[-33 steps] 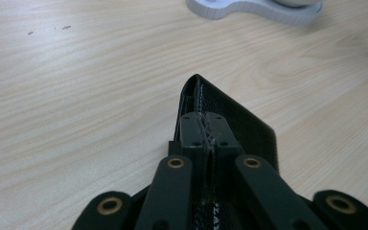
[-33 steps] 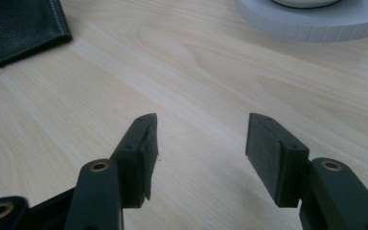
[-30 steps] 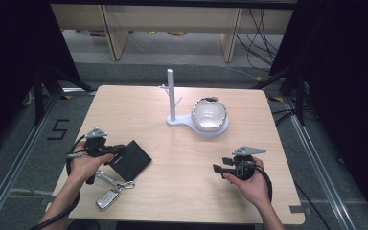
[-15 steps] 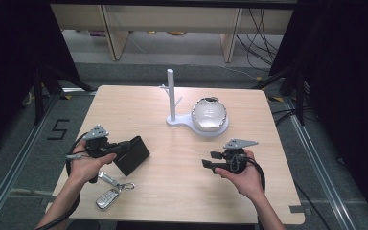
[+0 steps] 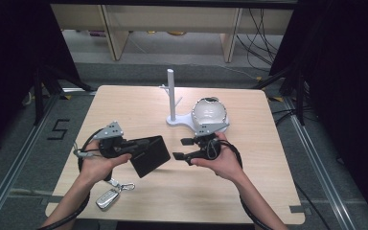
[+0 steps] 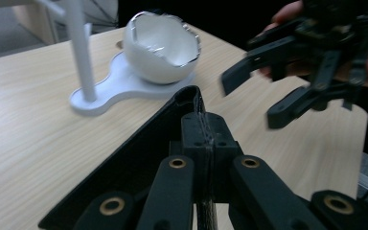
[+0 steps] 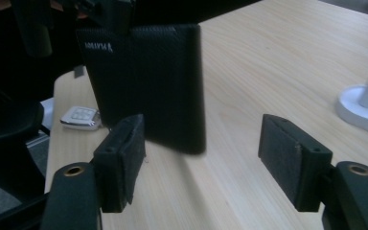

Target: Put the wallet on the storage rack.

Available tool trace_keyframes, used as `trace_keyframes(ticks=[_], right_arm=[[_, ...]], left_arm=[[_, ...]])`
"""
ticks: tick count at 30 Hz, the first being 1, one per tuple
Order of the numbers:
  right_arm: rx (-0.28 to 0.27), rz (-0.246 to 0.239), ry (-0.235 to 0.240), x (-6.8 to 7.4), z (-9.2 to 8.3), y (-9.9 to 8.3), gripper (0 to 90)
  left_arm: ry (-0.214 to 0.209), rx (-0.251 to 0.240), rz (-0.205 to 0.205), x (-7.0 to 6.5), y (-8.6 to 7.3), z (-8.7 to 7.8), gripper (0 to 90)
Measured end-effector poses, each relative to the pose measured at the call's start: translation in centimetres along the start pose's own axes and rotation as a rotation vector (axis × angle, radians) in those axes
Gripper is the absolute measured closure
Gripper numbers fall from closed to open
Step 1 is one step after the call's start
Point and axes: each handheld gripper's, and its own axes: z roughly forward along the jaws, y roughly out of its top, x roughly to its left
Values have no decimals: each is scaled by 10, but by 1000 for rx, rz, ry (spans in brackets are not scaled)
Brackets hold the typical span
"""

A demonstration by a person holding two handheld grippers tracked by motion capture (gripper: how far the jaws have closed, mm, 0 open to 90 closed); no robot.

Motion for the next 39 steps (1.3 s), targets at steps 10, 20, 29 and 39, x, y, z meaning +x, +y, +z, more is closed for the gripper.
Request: trace_keyframes(ticks=[10, 20, 29, 39], right_arm=[[35, -8, 113, -3, 14, -3, 512], [133, -65, 24, 6, -6, 4, 793], [241, -130, -187, -3, -41, 20, 792], [338, -210, -337, -15, -69, 35, 788]], left_arm=[[-62, 27, 47, -16, 13, 25, 886], [-17, 12, 115, -9, 7, 31, 776], [153, 30, 134, 3, -16, 14, 454], [274, 82, 92, 18, -49, -7, 379]])
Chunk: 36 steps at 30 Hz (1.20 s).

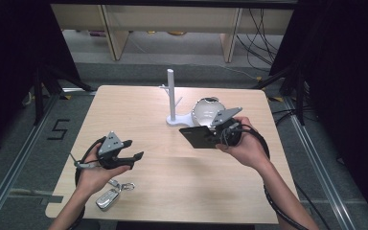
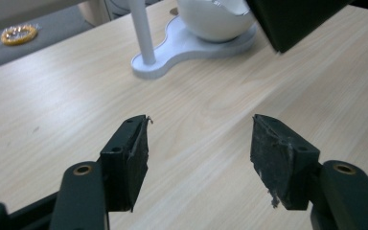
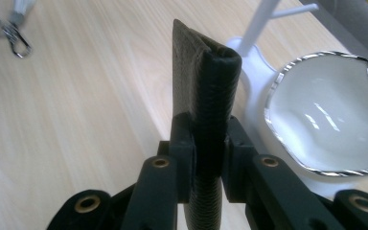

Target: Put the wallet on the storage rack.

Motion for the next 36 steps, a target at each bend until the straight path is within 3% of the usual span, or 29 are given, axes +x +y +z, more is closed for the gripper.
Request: trace_keyframes(ticks=[5, 7, 8, 9, 12, 14, 16, 17, 18, 25, 36], right_arm=[[50, -52, -45, -12, -10, 4, 788], [47, -30, -71, -11, -10, 3, 788], [68, -51, -76, -15, -12, 4, 789], [54, -59, -89, -16, -12, 4, 789], [72, -58, -100, -19, -15, 6, 789], [75, -95, -99, -22, -16, 7, 789], [109, -93, -109, -24, -19, 9, 789], [115, -119, -120, -26, -19, 10, 789], [128, -106, -128, -27, -20, 10, 789], [147, -149, -182, -37, -25, 19, 789], [173, -161, -215, -53, -20, 30, 787]], left_arm=[[13, -4, -54, 5, -15, -4, 377], [21, -1, -64, 7, -19, -5, 378], [25, 2, -69, 7, -21, -6, 378], [28, 3, -72, 8, -23, -7, 378], [38, -9, -98, 9, -26, -8, 375], [42, -13, -110, 9, -28, -8, 374], [42, -11, -116, 9, -29, -8, 374], [36, -13, -118, 10, -30, -8, 374], [36, -11, -120, 9, -30, -7, 373], [37, -10, -127, 9, -34, -6, 373], [42, -15, -142, 10, -35, -6, 372]])
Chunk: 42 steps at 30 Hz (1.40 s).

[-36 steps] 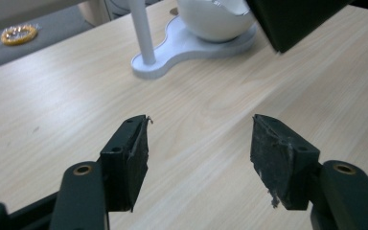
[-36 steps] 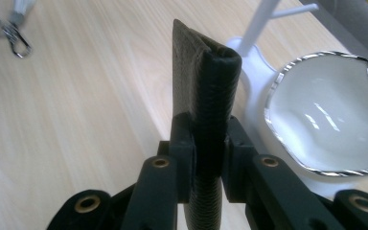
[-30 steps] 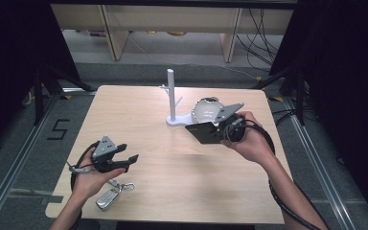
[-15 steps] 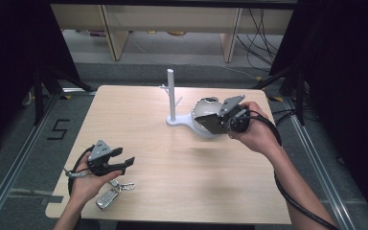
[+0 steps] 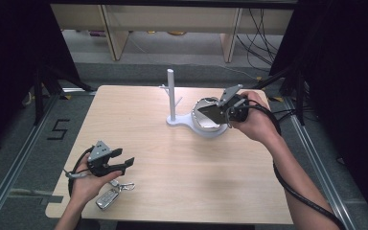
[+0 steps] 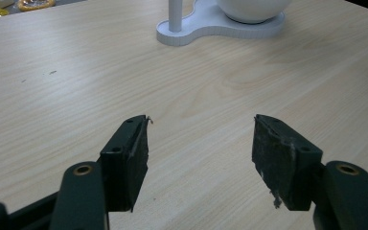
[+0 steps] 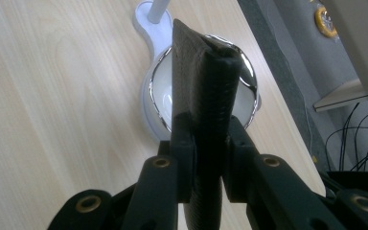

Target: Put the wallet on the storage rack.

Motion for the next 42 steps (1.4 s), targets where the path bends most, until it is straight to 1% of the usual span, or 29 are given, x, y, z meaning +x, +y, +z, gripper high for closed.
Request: trace_keyframes(ticks=[1, 2, 3, 4, 5, 6, 8, 9, 12, 14, 15, 16, 17, 18, 21, 22, 25, 26, 28, 29, 31, 33, 35, 36, 38, 39, 40, 41, 42], right_arm=[[6, -5, -14, -1, 1, 1, 787], [9, -11, -15, -2, 2, 3, 787], [18, -4, -18, -2, 4, 4, 787], [31, -20, -32, -4, 7, 6, 786], [31, -20, -32, -4, 7, 6, 786], [32, -41, -33, -6, 7, 7, 786], [47, -51, -45, -7, 11, 10, 786], [48, -53, -39, -8, 11, 11, 786], [55, -58, -49, -10, 15, 13, 786], [61, -67, -46, -11, 18, 15, 786], [61, -80, -44, -13, 20, 16, 786], [66, -70, -43, -13, 21, 16, 785], [68, -88, -39, -15, 23, 17, 785], [78, -76, -41, -15, 24, 17, 785], [89, -74, -21, -15, 28, 19, 784], [94, -78, -25, -15, 30, 19, 784], [106, -81, -11, -15, 35, 21, 783], [110, -88, -8, -15, 37, 21, 784], [116, -101, -3, -16, 41, 22, 783], [125, -95, -3, -16, 42, 22, 783], [133, -97, -3, -16, 45, 23, 783], [139, -99, -1, -16, 48, 23, 782], [145, -134, -6, -19, 51, 23, 782], [148, -105, 1, -17, 52, 23, 782], [159, -118, 0, -19, 55, 23, 781], [162, -115, -2, -19, 56, 23, 781], [161, -109, 7, -19, 58, 24, 780], [163, -127, 6, -20, 60, 24, 780], [172, -120, 3, -20, 62, 25, 780]], left_arm=[[2, 1, 0, 0, 0, 0, 372], [3, 2, 1, 0, 0, 0, 371], [1, 1, 1, 1, 1, 0, 371], [1, 2, 0, 1, 1, 0, 370], [1, 2, -1, 1, 1, 0, 370], [1, 2, -2, 1, 1, 1, 370], [5, 2, -4, 0, 0, 1, 369], [5, 3, -4, 0, 0, 1, 369], [4, 3, -5, 0, 0, 1, 368], [4, 8, -1, 1, 0, 1, 367], [4, 8, -1, 0, 0, 1, 367], [-1, 7, -1, 1, -1, 2, 366], [-3, 7, -1, 1, -1, 2, 366], [-4, 7, 2, 1, -1, 2, 366], [2, 10, -1, 1, -1, 2, 366], [2, 9, -2, 1, -1, 2, 365], [0, 11, -4, 1, -2, 2, 365], [-1, 12, 1, 1, -2, 2, 364], [-4, 12, -7, 1, -3, 3, 363], [-2, 12, -10, 1, -3, 3, 363], [-2, 15, -5, 2, -4, 2, 363], [0, 16, -10, 2, -4, 2, 362], [3, 18, -12, 2, -4, 2, 361], [1, 19, -8, 2, -5, 2, 361], [-1, 19, -13, 2, -5, 3, 361], [0, 24, -7, 2, -6, 3, 360], [-6, 24, -9, 2, -6, 4, 360], [-5, 27, -11, 1, -6, 5, 360], [-7, 30, -10, 1, -7, 5, 359]])
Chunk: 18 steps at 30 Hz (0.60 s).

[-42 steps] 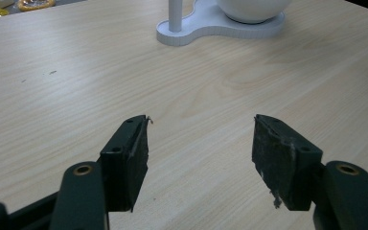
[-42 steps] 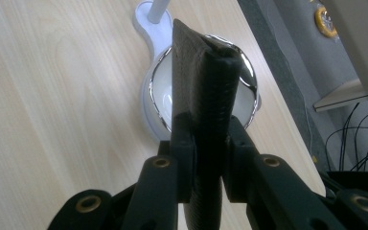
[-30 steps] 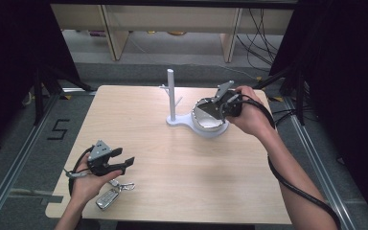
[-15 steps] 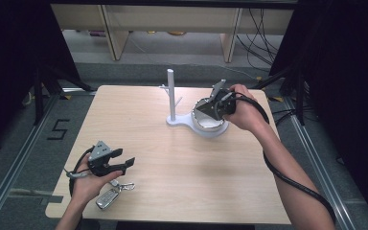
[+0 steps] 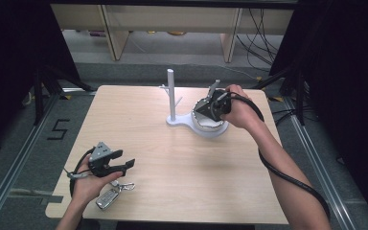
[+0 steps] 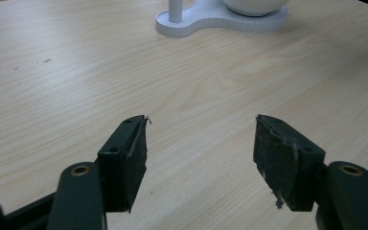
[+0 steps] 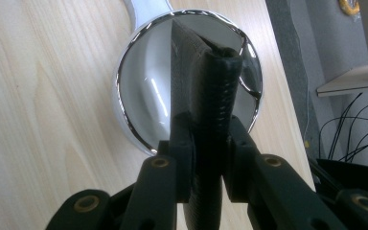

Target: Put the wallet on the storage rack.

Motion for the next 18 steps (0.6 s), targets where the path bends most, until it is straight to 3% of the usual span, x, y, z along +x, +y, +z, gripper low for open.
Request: trace_keyframes(ticks=[2, 3, 5, 8, 10, 11, 13, 15, 16, 18], right_arm=[[5, 0, 10, 0, 3, 2, 778], [1, -36, 9, -3, 8, 3, 775], [13, -19, 15, -2, 8, 4, 773], [11, -46, 20, -5, 15, 5, 761], [10, -28, 38, -5, 18, 6, 751], [-3, 20, 54, -2, 19, 7, 741], [-4, 36, 51, -4, 21, 7, 706], [-14, 38, 26, -7, 22, 7, 646], [-39, 51, -11, -11, 21, 5, 617], [-42, 62, -22, -13, 21, 4, 613]], left_arm=[[-9, -2, -3, 0, 0, 2, 358], [-9, 1, 1, 0, 0, 2, 358], [-6, 1, -3, -1, 0, 2, 357], [-13, 5, -3, -1, -1, 3, 356], [-13, 6, -3, 0, -1, 3, 356], [-8, 9, -5, -1, -2, 3, 356], [-9, 10, -7, 0, -2, 3, 356], [-9, 9, -7, 0, -2, 3, 355], [-9, 9, -7, 0, -2, 3, 355], [-9, 9, -9, 0, -2, 4, 355]])
